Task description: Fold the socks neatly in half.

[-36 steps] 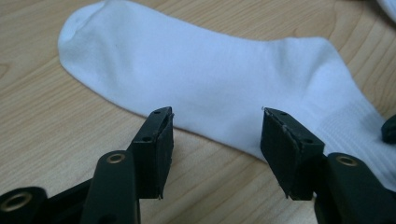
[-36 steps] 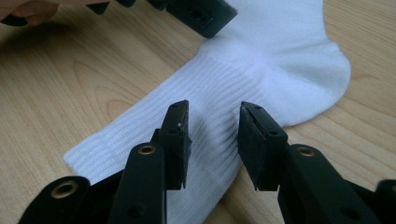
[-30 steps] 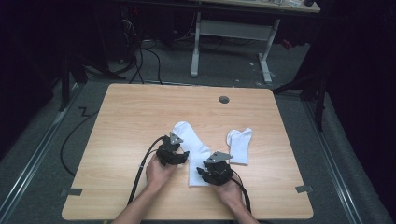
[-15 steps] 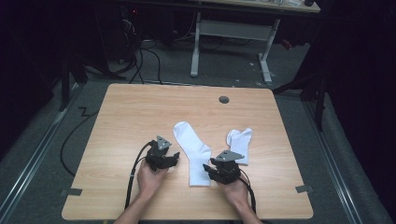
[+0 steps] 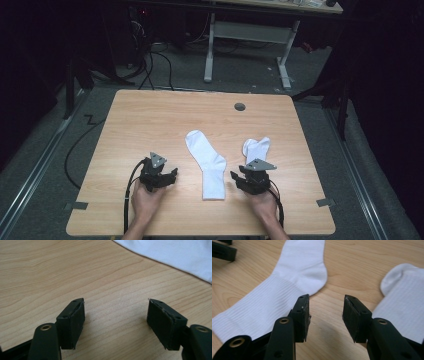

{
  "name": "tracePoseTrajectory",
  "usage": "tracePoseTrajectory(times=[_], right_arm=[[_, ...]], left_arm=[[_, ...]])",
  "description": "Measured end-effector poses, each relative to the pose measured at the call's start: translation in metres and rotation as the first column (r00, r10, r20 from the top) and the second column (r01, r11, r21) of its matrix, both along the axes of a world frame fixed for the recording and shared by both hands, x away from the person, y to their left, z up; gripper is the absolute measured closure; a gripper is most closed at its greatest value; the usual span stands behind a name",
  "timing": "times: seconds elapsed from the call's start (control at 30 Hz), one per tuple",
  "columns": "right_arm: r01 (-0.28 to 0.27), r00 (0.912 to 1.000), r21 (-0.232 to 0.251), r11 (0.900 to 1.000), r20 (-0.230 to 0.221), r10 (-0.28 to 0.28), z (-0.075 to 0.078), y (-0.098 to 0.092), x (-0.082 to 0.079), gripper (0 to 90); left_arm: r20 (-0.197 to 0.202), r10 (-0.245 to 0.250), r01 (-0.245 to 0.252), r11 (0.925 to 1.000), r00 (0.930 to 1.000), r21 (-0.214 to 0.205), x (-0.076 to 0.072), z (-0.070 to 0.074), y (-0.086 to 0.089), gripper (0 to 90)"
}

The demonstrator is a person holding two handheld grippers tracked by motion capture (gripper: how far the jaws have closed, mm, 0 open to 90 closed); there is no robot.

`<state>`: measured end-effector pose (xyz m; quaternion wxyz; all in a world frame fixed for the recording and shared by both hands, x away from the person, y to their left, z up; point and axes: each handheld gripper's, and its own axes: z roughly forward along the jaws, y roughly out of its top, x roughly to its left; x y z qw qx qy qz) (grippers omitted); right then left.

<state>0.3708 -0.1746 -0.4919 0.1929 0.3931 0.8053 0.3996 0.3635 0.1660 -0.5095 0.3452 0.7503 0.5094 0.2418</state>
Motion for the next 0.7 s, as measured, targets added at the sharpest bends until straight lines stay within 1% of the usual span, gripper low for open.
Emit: tracePoseTrajectory(times=[0.2,0.43,0.47,0.57,0.63,0.7], right_arm=[[0.059,0.9982,0.009,0.9982,0.010,-0.059,0.001,-0.014,0.006,55.4],[0.140,0.9902,0.041,0.9893,-0.010,-0.140,-0.001,-0.032,0.014,54.7],[0.145,0.9894,0.038,0.9886,-0.005,-0.145,-0.001,-0.035,0.015,54.6],[0.175,0.9845,0.032,0.9840,-0.015,-0.175,0.000,-0.041,0.017,54.9],[0.184,0.9829,0.009,0.9830,-0.016,-0.183,0.002,-0.044,0.019,55.1],[0.200,0.9798,0.005,0.9798,-0.011,-0.200,0.006,-0.049,0.022,55.0]], left_arm=[[-0.002,0.002,-0.001,1.0000,1.0000,0.006,-0.002,0.000,0.000,29.2],[-0.003,0.000,0.000,1.0000,1.0000,0.006,-0.001,0.000,0.000,28.7],[-0.003,-0.001,0.001,1.0000,1.0000,0.006,-0.001,0.000,0.000,28.7],[-0.004,0.000,0.000,1.0000,1.0000,0.005,-0.002,0.000,0.000,28.6],[-0.004,-0.001,0.001,1.0000,1.0000,0.005,-0.002,0.000,0.000,28.4],[-0.004,-0.001,0.001,1.0000,1.0000,0.005,-0.002,0.000,0.000,28.4]])
